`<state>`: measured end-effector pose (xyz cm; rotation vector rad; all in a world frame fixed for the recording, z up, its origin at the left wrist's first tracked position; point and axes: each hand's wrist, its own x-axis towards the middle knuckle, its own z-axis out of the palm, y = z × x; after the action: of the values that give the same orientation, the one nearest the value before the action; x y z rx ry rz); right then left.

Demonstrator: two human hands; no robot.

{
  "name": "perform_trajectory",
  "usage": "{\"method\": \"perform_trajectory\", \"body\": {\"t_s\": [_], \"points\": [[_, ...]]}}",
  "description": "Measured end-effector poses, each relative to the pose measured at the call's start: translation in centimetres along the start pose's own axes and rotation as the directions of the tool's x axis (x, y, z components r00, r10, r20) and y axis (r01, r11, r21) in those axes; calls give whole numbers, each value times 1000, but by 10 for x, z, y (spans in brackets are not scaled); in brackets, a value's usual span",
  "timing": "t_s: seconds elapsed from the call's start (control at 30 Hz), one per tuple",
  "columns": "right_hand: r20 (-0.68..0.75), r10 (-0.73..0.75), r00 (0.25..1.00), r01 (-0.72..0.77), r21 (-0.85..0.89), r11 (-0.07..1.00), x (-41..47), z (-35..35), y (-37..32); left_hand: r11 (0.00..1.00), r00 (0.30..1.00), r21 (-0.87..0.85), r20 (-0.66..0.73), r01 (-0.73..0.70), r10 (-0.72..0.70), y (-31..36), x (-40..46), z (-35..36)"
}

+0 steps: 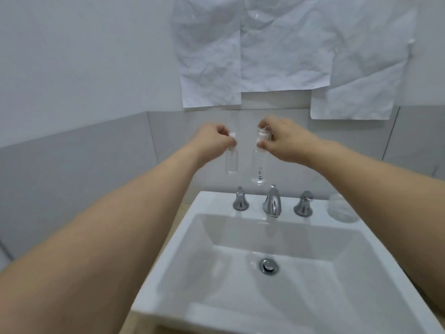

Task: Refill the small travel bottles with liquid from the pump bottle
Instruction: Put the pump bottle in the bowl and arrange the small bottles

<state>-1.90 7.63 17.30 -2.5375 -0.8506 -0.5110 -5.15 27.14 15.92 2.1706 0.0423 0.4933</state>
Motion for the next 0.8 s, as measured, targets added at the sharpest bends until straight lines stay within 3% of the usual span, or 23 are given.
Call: {"method": "perform_trajectory", "body": {"t_s": [0.3, 0.8], "points": [[-51, 68, 996, -70, -40, 997, -61, -66, 45, 997, 993, -33, 94, -69, 71, 81, -25, 61], [-44, 341, 939, -343, -94, 934, -165, -143, 177, 991, 944, -45, 304, -123, 131, 172, -53, 217]]}}
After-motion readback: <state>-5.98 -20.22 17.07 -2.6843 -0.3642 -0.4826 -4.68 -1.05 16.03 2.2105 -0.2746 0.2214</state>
